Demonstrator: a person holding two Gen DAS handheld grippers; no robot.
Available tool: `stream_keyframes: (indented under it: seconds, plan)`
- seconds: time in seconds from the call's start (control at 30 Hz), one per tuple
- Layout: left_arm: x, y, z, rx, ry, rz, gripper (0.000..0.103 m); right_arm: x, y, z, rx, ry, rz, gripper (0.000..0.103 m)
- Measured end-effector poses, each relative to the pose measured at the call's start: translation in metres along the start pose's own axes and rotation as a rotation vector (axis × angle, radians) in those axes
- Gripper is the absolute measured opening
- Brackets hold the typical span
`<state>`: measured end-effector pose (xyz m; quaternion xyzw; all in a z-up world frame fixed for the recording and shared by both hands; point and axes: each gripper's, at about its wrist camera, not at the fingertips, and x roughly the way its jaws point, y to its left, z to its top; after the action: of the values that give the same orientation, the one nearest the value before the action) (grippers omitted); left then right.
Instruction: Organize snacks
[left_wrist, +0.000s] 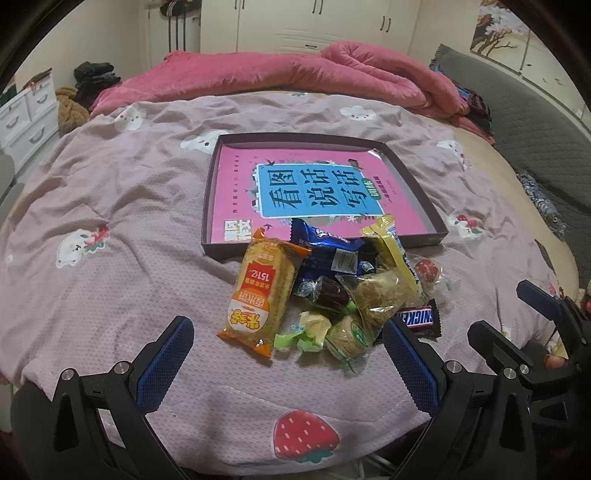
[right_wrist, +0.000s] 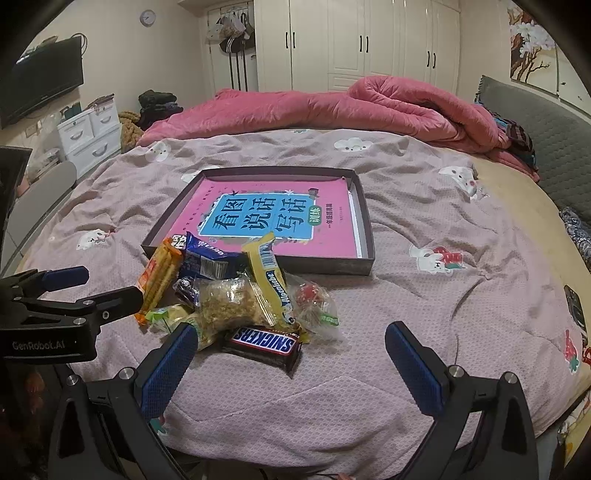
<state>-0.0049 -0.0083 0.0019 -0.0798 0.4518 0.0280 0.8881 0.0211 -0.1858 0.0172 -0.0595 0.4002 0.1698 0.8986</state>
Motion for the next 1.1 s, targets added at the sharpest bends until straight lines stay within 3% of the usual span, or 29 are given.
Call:
stream_keyframes:
  seconds: [1.1]
  plan:
    - [-0.0004,-0.0044,-0.0018,0.001,0.005,-0.004,0.101,0.0002,-0.0009,-0.0013,-0.001,-0.002,-0.006,0.102]
